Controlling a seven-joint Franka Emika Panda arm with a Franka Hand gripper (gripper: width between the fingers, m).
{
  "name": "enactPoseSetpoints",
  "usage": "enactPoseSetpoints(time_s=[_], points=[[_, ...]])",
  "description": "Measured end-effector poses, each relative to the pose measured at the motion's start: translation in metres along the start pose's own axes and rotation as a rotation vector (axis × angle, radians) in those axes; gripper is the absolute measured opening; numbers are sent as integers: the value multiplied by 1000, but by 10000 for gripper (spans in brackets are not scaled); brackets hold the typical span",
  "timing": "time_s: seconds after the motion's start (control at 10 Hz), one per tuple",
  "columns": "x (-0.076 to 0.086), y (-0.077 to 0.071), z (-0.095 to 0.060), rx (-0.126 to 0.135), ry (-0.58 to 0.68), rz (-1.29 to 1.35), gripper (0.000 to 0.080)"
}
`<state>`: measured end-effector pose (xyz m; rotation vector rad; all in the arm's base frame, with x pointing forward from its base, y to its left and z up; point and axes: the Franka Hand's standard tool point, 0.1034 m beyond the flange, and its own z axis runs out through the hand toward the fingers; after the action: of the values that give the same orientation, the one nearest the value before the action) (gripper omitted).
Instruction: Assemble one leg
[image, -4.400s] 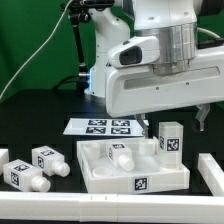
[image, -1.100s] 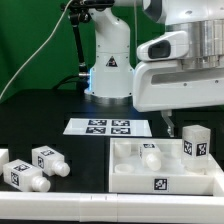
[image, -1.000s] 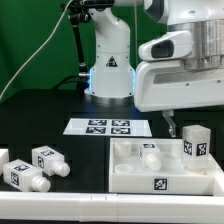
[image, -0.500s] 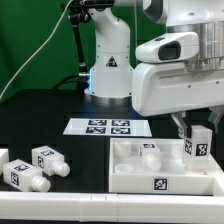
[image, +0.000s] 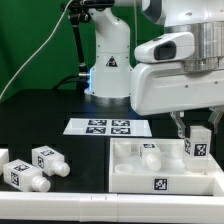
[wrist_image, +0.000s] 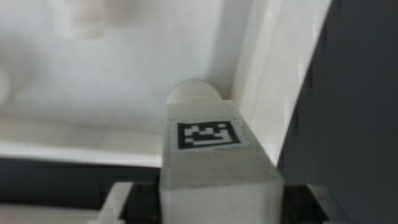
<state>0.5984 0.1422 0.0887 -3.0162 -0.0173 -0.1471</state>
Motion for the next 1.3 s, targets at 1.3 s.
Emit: enactPoseSetpoints(time_s=[1.3], points=[[2, -1, 1, 3, 18, 697, 569]])
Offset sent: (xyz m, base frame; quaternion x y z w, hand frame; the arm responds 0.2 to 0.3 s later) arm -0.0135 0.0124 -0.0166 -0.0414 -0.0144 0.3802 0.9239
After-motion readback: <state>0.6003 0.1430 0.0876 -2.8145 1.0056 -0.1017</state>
